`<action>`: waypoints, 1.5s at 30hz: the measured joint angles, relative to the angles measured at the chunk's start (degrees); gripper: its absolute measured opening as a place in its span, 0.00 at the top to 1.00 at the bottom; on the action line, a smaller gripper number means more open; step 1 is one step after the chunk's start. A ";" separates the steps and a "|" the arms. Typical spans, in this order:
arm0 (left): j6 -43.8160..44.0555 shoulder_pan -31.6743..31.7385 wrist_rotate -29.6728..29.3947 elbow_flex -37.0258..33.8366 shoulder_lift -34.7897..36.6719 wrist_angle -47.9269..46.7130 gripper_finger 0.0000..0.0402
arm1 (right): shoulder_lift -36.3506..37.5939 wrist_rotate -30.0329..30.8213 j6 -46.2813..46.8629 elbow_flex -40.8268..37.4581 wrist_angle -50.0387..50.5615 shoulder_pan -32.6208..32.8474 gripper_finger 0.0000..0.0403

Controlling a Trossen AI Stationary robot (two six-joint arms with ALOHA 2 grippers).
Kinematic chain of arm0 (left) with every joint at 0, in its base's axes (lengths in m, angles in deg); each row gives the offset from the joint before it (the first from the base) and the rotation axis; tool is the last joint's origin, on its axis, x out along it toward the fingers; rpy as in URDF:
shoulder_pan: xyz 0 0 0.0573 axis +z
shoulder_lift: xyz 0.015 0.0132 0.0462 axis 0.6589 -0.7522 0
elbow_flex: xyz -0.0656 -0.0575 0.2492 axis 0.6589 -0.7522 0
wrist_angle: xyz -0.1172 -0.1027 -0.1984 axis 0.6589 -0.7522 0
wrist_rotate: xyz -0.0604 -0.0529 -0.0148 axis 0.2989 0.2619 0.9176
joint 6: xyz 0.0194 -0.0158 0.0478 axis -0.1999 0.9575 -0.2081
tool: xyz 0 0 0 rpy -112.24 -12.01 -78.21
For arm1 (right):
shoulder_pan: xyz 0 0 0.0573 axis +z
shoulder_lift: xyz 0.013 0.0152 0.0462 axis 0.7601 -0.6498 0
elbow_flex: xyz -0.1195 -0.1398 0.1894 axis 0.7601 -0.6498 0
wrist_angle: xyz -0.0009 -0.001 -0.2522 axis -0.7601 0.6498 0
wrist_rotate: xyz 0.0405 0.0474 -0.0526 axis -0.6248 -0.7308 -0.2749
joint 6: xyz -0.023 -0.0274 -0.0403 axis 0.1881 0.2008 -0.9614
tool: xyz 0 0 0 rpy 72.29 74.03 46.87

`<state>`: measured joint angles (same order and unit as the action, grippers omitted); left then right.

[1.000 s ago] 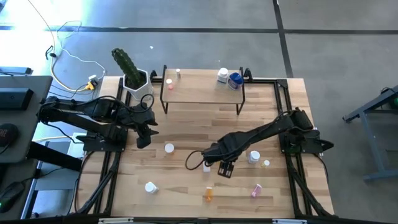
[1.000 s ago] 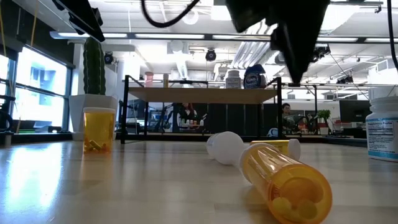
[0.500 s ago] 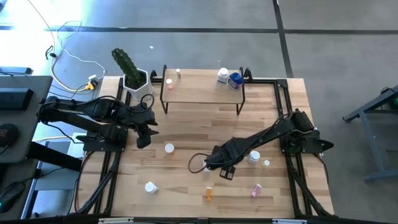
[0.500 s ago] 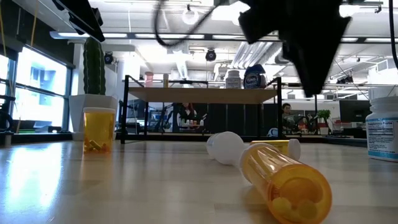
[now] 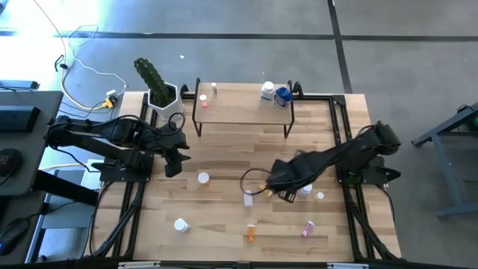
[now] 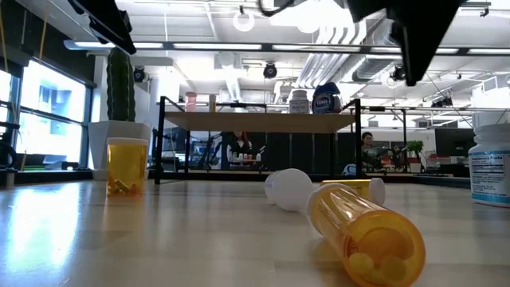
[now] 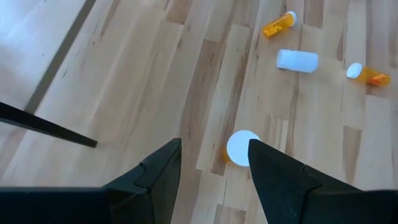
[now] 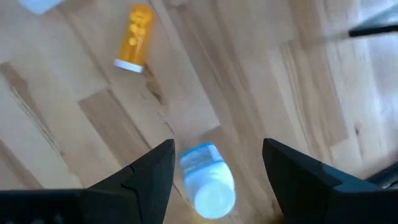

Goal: Pick and place medicine bottles onto shelf by color
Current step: Put the right blue pill bottle on the shelf

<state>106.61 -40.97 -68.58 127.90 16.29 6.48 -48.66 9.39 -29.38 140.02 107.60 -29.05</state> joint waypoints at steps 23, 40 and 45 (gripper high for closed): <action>3.97 0.00 -0.86 0.00 0.00 0.04 0.57 | 23.68 -5.15 15.46 -18.83 -5.90 0.18 0.36; 4.44 0.00 -4.23 0.00 0.00 0.07 0.57 | 23.59 -9.94 24.36 -29.49 -16.49 1.88 0.34; 4.84 0.00 -4.22 0.00 0.00 0.07 0.57 | 23.56 -9.94 25.13 -31.25 -18.93 1.88 0.34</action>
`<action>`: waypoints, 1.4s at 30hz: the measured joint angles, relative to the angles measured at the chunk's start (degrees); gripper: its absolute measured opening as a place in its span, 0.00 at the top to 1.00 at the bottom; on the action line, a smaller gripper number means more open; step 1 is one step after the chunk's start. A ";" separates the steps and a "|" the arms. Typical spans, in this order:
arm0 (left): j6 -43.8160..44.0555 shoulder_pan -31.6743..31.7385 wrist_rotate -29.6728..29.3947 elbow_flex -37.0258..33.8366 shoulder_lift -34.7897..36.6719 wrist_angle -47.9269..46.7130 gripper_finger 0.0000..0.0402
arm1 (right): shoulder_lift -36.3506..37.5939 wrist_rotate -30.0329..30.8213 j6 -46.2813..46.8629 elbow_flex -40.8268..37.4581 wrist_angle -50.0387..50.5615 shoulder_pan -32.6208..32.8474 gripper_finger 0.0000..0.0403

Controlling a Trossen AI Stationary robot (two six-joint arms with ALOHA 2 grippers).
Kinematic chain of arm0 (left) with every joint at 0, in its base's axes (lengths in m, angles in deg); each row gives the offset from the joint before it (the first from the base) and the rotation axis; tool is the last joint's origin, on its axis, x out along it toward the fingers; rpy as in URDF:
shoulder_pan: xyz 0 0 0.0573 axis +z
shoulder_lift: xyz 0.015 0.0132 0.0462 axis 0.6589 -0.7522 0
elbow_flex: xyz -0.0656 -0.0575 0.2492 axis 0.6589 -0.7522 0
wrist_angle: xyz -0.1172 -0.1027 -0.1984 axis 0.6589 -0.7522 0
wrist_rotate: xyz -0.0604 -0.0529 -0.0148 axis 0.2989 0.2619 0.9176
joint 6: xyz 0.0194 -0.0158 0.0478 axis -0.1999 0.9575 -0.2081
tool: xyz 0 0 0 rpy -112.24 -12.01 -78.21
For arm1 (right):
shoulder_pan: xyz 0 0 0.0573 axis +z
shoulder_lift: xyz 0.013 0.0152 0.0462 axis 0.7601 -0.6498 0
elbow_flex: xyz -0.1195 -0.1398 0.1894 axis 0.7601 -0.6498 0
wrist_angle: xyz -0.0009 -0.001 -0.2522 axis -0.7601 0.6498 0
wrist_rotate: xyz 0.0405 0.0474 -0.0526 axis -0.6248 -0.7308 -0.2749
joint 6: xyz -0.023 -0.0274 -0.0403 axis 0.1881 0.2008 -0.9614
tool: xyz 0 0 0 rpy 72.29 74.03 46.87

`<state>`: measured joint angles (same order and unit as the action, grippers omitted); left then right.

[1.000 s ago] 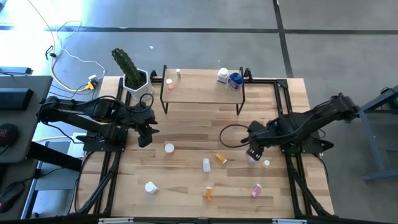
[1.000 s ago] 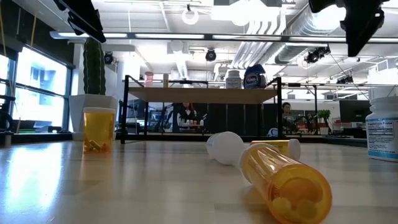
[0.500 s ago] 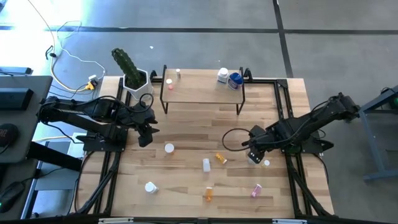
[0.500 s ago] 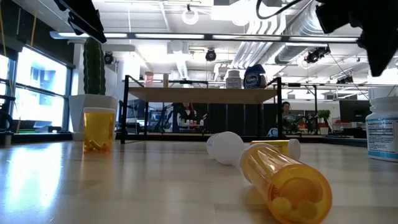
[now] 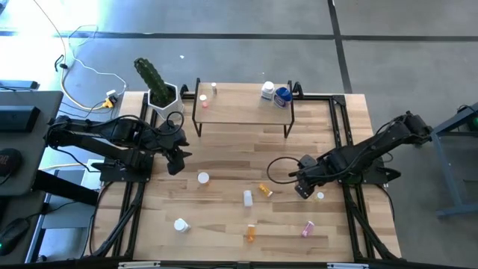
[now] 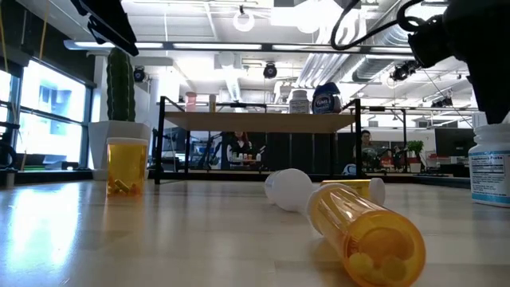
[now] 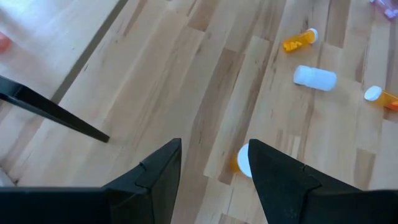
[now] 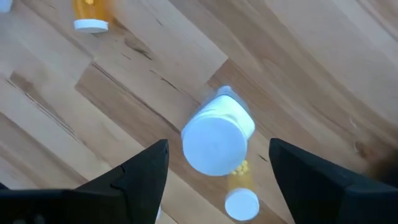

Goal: Pick and place medicine bottles onto shelf by color
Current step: Put the right blue pill bottle on the shelf

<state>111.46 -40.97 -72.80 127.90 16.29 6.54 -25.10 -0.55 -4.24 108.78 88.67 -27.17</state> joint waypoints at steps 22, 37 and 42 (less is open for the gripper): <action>0.00 0.00 0.02 0.00 -0.02 -0.02 0.57 | -8.82 -2.80 -0.05 0.04 -2.45 0.00 0.54; 0.00 0.00 0.04 0.00 -0.02 -0.02 0.57 | -8.97 -4.62 0.06 6.04 -2.58 -0.17 0.60; 0.00 0.00 0.04 0.00 -0.02 -0.02 0.57 | -8.97 -4.81 -0.01 9.52 -2.51 -0.17 0.61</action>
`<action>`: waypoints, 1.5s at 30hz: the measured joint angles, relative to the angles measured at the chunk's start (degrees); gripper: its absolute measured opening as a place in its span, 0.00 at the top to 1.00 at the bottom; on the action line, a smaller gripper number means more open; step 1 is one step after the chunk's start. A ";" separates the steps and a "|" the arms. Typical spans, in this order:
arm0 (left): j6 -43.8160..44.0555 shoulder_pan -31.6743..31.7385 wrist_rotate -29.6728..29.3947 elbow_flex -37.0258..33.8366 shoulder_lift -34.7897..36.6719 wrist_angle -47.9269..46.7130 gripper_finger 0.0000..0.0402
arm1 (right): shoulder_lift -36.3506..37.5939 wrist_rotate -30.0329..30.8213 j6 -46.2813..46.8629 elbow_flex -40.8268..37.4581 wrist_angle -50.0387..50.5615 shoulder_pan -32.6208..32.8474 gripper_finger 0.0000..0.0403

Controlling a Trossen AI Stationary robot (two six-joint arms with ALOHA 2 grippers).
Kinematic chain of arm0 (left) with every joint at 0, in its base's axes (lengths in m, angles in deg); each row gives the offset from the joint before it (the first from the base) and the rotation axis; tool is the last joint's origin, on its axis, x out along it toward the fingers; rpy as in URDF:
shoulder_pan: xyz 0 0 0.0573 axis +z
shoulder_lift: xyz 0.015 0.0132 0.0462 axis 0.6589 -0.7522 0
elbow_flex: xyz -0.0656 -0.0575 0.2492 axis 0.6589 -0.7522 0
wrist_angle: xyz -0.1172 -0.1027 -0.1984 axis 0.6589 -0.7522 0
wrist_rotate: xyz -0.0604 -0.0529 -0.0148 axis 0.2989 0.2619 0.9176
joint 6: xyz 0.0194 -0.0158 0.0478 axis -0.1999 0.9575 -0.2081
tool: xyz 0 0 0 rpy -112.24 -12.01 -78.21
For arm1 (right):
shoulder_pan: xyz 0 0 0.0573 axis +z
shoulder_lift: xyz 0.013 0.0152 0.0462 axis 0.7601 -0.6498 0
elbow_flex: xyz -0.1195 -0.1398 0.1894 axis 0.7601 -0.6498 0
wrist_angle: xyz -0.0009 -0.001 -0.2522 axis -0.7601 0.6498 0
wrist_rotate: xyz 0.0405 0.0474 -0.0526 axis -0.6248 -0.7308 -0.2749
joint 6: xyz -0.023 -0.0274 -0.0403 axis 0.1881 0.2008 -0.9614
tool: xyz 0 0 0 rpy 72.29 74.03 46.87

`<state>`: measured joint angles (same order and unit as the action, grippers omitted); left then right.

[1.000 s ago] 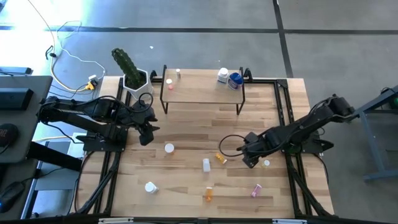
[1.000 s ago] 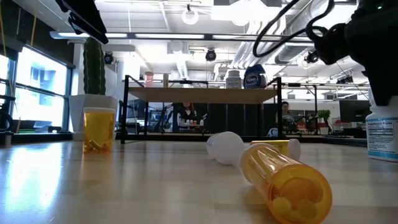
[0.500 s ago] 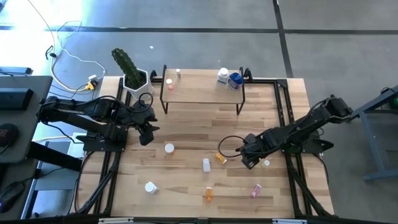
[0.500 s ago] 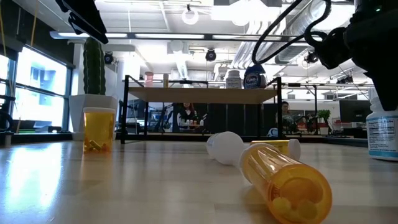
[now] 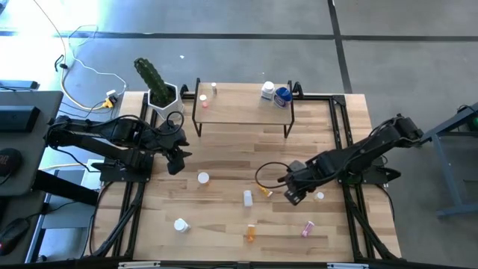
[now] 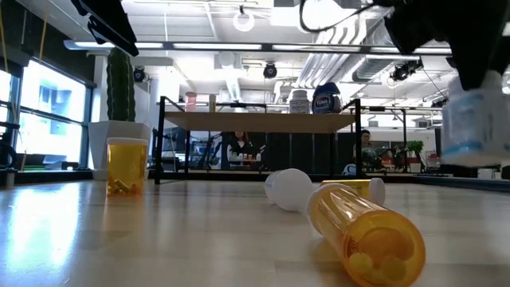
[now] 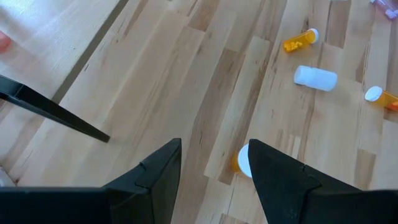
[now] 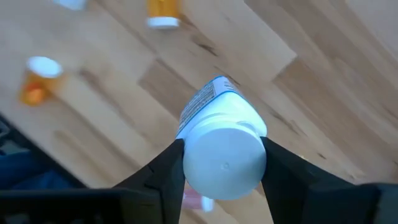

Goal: Pick and place medicine bottles onto shelf by color
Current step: Put the right blue pill bottle on the shelf

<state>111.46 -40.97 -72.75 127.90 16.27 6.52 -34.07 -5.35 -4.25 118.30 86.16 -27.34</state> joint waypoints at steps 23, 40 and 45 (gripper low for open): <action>-1.09 0.28 -0.25 0.00 -0.25 1.44 0.57 | 0.00 9.90 -12.24 18.29 1.86 -13.75 0.61; -1.07 3.59 -1.29 0.00 -0.39 2.58 0.57 | 0.00 10.16 -45.15 33.96 3.80 -38.17 0.61; -0.99 5.50 -1.31 0.00 -0.39 2.56 0.57 | 0.02 10.09 -52.96 38.36 5.22 -45.54 0.61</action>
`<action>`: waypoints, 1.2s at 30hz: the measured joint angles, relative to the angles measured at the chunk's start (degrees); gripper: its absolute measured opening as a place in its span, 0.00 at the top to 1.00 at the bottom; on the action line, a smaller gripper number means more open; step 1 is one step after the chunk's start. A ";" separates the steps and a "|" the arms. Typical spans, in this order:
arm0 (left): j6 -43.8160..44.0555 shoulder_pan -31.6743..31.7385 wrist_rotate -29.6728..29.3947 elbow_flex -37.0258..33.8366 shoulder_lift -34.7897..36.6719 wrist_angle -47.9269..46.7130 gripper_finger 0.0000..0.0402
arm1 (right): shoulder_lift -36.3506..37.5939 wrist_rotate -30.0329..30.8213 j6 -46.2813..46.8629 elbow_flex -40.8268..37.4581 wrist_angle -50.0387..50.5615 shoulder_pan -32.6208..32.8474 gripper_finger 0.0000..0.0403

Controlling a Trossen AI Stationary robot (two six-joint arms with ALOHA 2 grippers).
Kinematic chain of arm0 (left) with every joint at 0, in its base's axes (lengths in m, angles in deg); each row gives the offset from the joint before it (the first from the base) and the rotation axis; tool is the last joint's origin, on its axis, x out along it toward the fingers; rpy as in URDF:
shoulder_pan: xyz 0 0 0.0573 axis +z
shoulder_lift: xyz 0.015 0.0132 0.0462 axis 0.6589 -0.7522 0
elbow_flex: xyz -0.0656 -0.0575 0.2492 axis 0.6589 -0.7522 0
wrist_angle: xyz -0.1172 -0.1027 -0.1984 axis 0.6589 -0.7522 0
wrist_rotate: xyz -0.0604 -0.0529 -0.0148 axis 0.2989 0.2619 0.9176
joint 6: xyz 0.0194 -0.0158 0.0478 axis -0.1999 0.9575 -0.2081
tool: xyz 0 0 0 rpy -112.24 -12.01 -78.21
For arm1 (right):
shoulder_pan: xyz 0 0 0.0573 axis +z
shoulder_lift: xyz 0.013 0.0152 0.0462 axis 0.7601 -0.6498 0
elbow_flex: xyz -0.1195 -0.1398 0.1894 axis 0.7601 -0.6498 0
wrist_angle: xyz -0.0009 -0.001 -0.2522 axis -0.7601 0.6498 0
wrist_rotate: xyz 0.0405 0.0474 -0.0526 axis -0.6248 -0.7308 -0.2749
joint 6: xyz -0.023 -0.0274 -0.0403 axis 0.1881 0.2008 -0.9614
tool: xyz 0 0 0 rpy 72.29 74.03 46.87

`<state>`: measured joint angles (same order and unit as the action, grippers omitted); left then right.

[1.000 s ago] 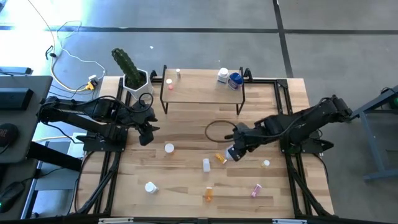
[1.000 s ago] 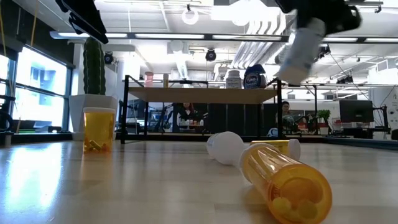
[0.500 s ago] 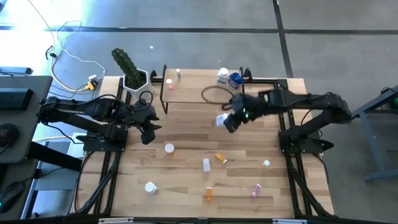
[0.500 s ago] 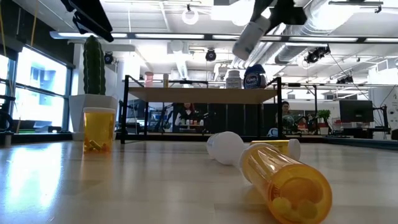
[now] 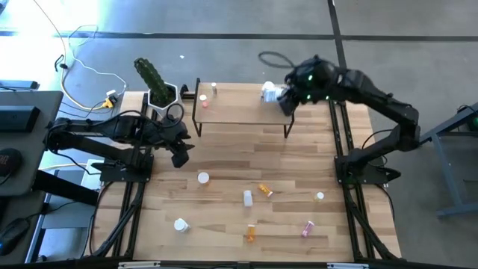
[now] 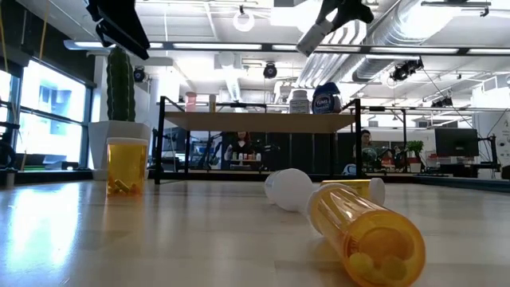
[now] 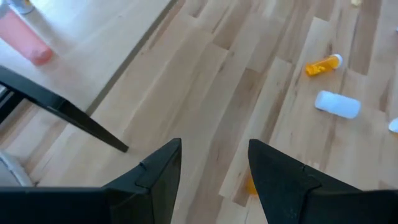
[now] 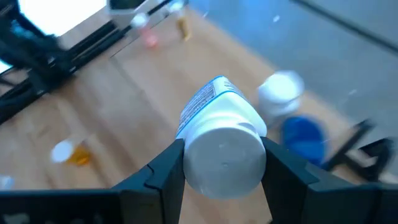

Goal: Pick and place medicine bottles onto shelf by color
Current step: Put the right blue pill bottle on the shelf

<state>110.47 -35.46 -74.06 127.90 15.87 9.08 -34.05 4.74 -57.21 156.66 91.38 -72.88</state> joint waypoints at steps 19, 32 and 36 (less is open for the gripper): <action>1.54 5.56 -0.02 0.00 0.00 -0.02 0.57 | -9.09 -11.46 -18.17 5.72 14.20 -8.66 0.60; 1.42 5.54 0.00 0.00 0.00 -0.02 0.57 | -16.60 -6.34 -34.06 6.93 19.44 -4.71 0.59; 1.43 5.54 0.00 0.00 0.00 -0.02 0.57 | -18.22 -5.92 -36.45 6.93 19.46 -4.12 0.59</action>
<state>111.89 -29.93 -74.06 127.90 15.87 9.06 -52.27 -1.18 -93.67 163.60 110.84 -77.00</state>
